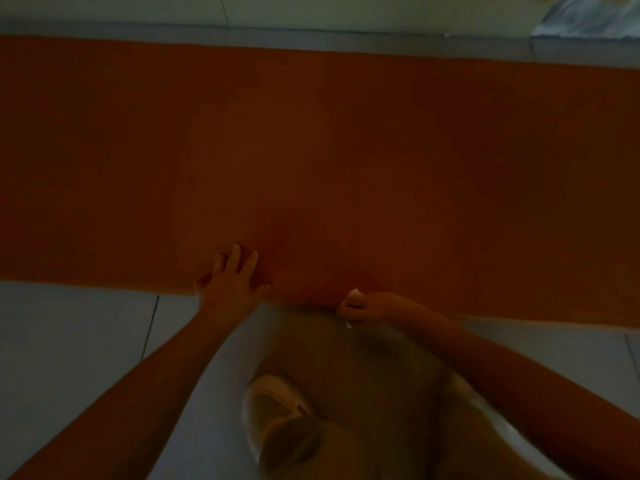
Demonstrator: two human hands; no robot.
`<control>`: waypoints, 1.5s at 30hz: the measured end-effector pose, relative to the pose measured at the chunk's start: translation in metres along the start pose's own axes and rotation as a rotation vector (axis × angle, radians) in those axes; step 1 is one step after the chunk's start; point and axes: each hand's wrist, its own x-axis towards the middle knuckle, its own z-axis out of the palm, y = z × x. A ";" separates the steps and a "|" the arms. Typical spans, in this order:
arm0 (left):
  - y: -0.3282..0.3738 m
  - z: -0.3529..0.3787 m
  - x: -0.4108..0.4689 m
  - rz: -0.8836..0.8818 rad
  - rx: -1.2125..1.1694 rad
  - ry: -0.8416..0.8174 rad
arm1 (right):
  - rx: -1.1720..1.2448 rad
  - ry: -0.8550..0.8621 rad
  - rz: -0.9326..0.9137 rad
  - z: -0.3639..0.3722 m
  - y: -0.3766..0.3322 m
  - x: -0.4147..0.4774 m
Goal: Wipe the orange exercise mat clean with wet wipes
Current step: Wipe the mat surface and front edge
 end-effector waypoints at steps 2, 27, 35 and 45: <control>-0.001 -0.003 0.002 0.010 0.023 -0.017 | 0.092 -0.132 0.158 -0.013 -0.013 0.005; -0.048 -0.017 -0.004 0.029 0.291 -0.121 | 0.176 0.155 0.309 -0.032 -0.034 0.005; -0.053 -0.010 -0.013 0.063 0.328 -0.095 | 0.215 0.274 0.339 -0.021 -0.035 0.012; -0.102 -0.010 -0.019 0.242 0.162 -0.135 | 0.254 0.343 0.254 -0.031 -0.044 0.068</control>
